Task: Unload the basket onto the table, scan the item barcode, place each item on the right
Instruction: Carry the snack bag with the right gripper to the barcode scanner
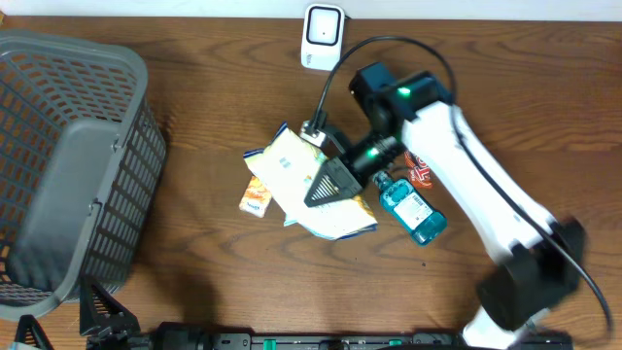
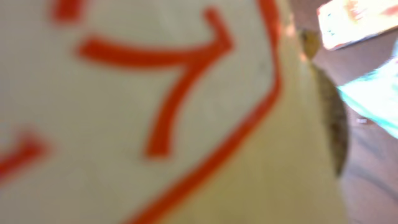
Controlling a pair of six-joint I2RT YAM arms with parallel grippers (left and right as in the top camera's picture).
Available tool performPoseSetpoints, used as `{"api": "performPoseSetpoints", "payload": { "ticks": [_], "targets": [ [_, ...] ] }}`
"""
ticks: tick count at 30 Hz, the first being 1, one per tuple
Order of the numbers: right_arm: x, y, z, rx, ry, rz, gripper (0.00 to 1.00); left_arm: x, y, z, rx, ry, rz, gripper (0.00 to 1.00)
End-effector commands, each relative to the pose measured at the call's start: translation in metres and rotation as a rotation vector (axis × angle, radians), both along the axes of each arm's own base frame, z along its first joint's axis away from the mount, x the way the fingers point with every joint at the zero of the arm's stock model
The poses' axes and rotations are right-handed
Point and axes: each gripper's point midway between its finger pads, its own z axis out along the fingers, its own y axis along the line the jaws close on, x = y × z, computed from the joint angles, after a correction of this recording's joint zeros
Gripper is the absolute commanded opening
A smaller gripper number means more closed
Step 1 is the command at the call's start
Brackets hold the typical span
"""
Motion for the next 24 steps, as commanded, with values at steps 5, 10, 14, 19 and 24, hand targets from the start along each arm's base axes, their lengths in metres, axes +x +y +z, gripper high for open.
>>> {"api": "performPoseSetpoints", "payload": {
  "ticks": [5,10,14,19,24],
  "targets": [
    [0.034,-0.067,0.028,-0.545,-0.565,-0.417,0.02,0.000,0.002,-0.001,0.022,0.012,0.009,1.00],
    [0.070,-0.082,0.043,-0.725,-0.863,-0.604,0.01,0.000,0.002,-0.001,0.022,0.012,0.009,1.00],
    [0.091,-0.086,0.026,-0.825,-0.941,-0.626,0.02,0.000,0.002,-0.001,0.022,0.012,0.009,1.00],
    [0.138,-0.095,0.006,-0.933,-1.023,-0.721,0.02,0.000,0.002,-0.001,0.022,0.012,0.008,1.00],
    [0.206,-0.086,-0.011,-0.916,-1.145,-0.727,0.01,0.000,0.002,-0.001,0.022,0.012,0.008,1.00]
  ]
}}
